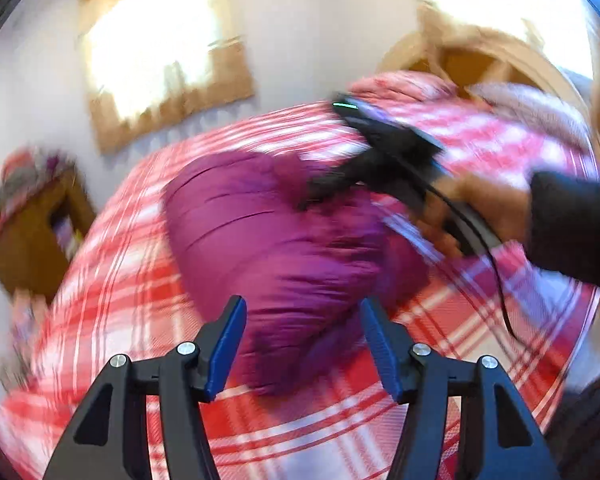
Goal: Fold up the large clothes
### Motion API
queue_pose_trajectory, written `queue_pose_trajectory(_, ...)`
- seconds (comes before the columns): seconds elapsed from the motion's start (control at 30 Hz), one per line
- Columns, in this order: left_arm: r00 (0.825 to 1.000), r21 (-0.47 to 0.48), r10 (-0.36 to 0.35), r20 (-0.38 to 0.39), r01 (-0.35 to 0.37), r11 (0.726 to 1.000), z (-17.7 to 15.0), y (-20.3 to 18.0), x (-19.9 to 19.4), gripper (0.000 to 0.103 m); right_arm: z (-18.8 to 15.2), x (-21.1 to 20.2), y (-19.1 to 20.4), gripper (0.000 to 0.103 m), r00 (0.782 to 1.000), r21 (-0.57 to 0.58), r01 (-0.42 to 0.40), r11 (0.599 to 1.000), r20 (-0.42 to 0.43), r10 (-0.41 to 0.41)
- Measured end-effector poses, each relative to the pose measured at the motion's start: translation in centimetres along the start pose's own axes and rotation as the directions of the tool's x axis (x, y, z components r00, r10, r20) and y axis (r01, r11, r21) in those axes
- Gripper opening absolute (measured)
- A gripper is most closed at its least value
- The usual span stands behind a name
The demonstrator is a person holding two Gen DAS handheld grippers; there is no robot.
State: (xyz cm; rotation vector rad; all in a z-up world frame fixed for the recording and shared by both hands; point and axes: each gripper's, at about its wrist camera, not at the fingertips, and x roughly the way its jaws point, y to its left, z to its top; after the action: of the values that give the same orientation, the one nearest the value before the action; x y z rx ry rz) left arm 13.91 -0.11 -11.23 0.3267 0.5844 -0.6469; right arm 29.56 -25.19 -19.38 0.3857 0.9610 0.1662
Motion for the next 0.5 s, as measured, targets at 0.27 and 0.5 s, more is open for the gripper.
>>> queue_pose_trajectory(0.27, 0.977, -0.341, 0.192, -0.097, -0.214, 0.916, 6.6, 10.7, 6.7, 0.060, 0.4, -9.0, 1.4, 0.069, 0.975, -0.071, 0.151, 0.986, 0.178, -0.137)
queue_pose_trajectory(0.5, 0.954, -0.308, 0.258, -0.153, -0.294, 0.905, 9.9, 9.3, 14.8, 0.060, 5.6, -9.1, 6.2, 0.065, 0.967, -0.069, 0.144, 0.987, 0.220, -0.126)
